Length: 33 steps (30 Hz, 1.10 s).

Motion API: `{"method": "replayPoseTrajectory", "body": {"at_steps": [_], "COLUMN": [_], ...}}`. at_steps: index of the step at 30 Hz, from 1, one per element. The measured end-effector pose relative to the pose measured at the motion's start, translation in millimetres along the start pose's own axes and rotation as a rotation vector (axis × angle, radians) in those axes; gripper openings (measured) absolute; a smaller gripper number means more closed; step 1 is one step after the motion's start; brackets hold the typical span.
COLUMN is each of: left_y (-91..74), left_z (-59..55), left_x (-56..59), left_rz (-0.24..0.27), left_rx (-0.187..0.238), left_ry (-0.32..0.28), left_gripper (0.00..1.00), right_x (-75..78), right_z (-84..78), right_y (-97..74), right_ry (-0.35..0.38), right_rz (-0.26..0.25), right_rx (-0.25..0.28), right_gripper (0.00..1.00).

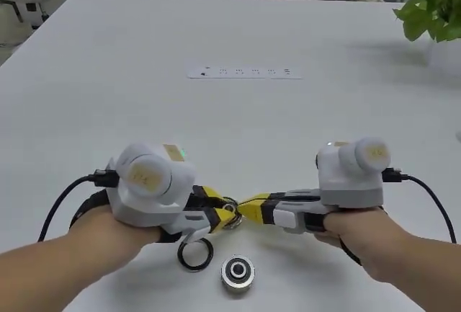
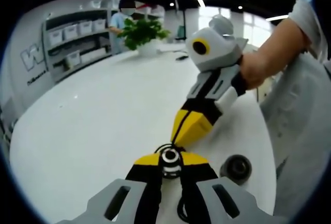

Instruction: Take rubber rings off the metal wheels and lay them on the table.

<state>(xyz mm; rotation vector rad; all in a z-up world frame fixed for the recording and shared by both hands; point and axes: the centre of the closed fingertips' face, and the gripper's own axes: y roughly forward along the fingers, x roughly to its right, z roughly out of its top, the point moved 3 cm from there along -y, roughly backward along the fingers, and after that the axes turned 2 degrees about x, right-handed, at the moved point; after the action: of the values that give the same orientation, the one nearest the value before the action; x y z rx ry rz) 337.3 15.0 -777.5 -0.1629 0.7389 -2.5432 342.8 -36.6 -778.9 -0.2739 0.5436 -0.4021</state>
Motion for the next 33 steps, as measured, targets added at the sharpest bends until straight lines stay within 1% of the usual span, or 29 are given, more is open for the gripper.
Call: {"method": "replayPoseTrajectory", "body": {"at_steps": [3, 4, 5, 6, 7, 9, 11, 13, 14, 16, 18, 26, 33], "left_y": [0.1, -0.2, -0.4, -1.1, -1.8, -3.3, -5.9, -8.6, -10.7, -14.2, -18.6, -34.6, -50.8], "left_z": [0.5, 0.5, 0.6, 1.0, 0.9, 0.5, 0.1, 1.5, 3.3, 4.2, 5.4, 13.0, 19.5], "left_x": [0.1, -0.4, -0.5, 2.2, 0.3, 0.8, 0.7, 1.1, 4.1, 5.7, 7.0, 4.9, 9.4], "left_rz": [-0.008, -0.013, -0.023, -0.048, -0.045, -0.045, -0.041, -0.048, -0.068, -0.071, -0.074, -0.068, -0.075], "left_rx": [0.002, 0.005, 0.009, 0.014, 0.011, 0.003, 0.002, 0.013, 0.022, 0.023, 0.030, 0.072, 0.110], "left_ry": [-0.011, -0.024, -0.044, -0.088, -0.076, -0.053, -0.042, -0.041, -0.021, 0.004, 0.017, 0.020, 0.033], "left_gripper": [0.14, 0.14, 0.15, 0.17, 0.17, 0.17, 0.20, 0.22, 0.24, 0.28, 0.29, 0.41, 0.50], "right_x": [-0.5, -0.9, -0.4, -0.6, -0.5, -1.5, -2.3, -2.7, -3.4, -4.6, -6.1, -10.4, -15.5], "right_z": [1.4, 2.2, 2.9, 3.2, 3.7, 3.9, 3.9, 4.4, 5.1, 6.4, 7.3, 12.7, 15.4], "right_y": [0.6, 0.3, 0.4, 0.1, -0.1, -0.7, -1.1, -1.3, -1.5, -1.5, -1.5, -3.6, -5.4], "right_ry": [-0.001, -0.001, 0.001, 0.002, 0.004, 0.005, 0.007, 0.009, 0.011, 0.014, 0.014, 0.019, 0.027], "right_rz": [0.001, 0.001, 0.001, 0.001, 0.001, 0.003, 0.005, 0.006, 0.007, 0.012, 0.016, 0.028, 0.043], "right_rx": [0.001, 0.004, 0.006, 0.007, 0.008, 0.007, 0.006, 0.007, 0.009, 0.012, 0.014, 0.028, 0.035], "right_gripper": [0.00, 0.00, 0.00, 0.00, 0.00, 0.00, 0.00, 0.00, 0.00, 0.00, 0.00, 0.00, 0.00]}}
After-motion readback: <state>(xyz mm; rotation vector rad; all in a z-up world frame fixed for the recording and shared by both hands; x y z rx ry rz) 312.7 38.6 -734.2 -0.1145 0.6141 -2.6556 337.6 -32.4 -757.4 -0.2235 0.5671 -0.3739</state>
